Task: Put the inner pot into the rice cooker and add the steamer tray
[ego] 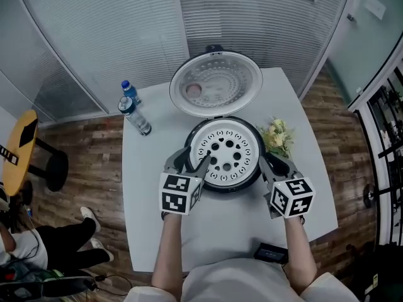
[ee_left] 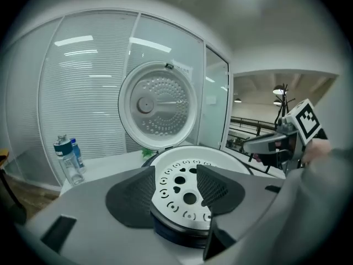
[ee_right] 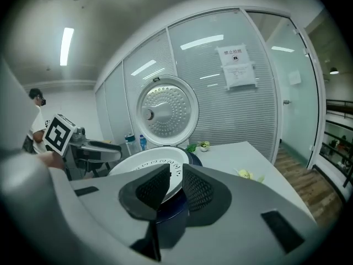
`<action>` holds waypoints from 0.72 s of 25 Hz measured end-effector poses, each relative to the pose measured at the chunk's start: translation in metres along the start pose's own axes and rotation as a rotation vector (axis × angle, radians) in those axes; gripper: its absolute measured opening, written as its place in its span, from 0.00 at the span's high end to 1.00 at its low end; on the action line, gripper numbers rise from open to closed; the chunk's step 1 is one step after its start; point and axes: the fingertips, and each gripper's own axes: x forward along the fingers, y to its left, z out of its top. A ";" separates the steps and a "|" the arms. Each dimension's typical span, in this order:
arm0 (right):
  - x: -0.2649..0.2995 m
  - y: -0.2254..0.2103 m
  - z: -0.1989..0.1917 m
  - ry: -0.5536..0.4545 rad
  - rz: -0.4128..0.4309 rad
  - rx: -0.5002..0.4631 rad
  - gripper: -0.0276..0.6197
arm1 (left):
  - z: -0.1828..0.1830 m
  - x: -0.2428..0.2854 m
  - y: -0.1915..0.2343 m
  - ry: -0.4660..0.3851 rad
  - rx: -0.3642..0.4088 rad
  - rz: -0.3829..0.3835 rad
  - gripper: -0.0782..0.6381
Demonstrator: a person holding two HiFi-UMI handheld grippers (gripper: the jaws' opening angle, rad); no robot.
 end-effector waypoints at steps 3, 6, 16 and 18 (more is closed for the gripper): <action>-0.016 0.011 0.007 -0.038 0.053 0.043 0.83 | 0.005 -0.017 -0.007 -0.040 -0.027 -0.013 0.65; -0.034 0.017 0.015 -0.084 0.101 0.112 0.86 | 0.005 -0.033 -0.015 -0.065 -0.054 -0.009 0.73; -0.062 0.031 0.007 -0.097 0.128 0.073 0.91 | 0.002 -0.072 -0.049 -0.160 -0.218 -0.039 0.87; -0.064 0.031 0.002 -0.081 0.125 0.049 0.92 | 0.003 -0.074 -0.054 -0.167 -0.217 -0.041 0.87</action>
